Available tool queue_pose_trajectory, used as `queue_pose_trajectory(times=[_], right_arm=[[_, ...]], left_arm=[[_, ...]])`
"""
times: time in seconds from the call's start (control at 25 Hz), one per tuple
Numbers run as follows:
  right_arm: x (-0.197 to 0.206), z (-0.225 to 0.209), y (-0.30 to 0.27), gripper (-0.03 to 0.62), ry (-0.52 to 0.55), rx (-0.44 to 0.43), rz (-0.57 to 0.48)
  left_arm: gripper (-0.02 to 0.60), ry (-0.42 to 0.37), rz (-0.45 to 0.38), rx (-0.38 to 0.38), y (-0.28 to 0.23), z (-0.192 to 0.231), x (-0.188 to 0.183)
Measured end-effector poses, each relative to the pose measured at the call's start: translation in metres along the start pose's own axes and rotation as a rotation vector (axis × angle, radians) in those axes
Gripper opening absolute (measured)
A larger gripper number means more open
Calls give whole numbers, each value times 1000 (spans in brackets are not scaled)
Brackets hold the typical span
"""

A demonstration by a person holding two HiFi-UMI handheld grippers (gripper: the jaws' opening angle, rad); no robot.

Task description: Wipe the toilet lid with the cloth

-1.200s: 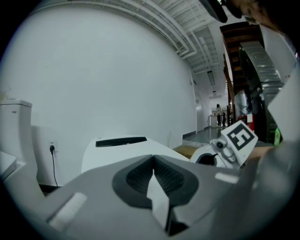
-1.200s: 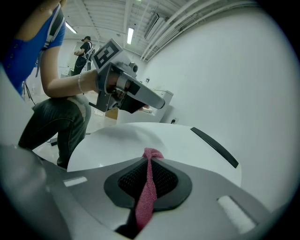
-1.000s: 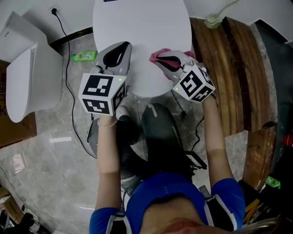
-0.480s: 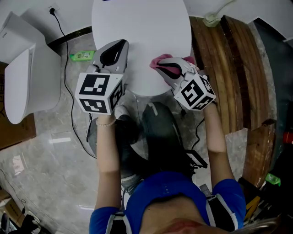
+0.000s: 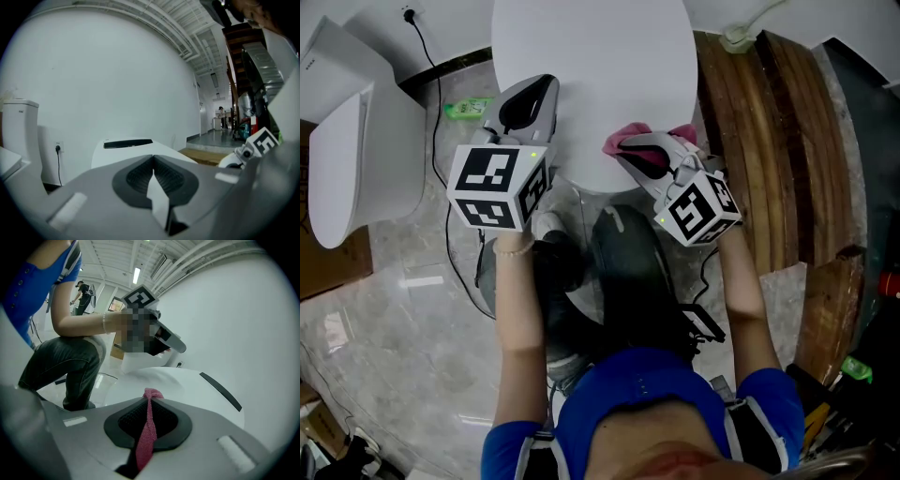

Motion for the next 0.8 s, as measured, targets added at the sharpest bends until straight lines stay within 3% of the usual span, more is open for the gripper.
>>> queue_pose_trajectory(times=[0.8], right_arm=[[-44, 32, -25, 15, 63, -78, 17]], left_arm=[[2, 52, -34, -62, 10, 22, -2]])
Point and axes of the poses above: the fingertips, and each gripper's own axes: y backward along the fingers, z to its left, x out of its underside, the point moved 6 cm from there along y, backward along the fingers, and after that the axes turned 8 degrees about z, right-handed, at the moved point
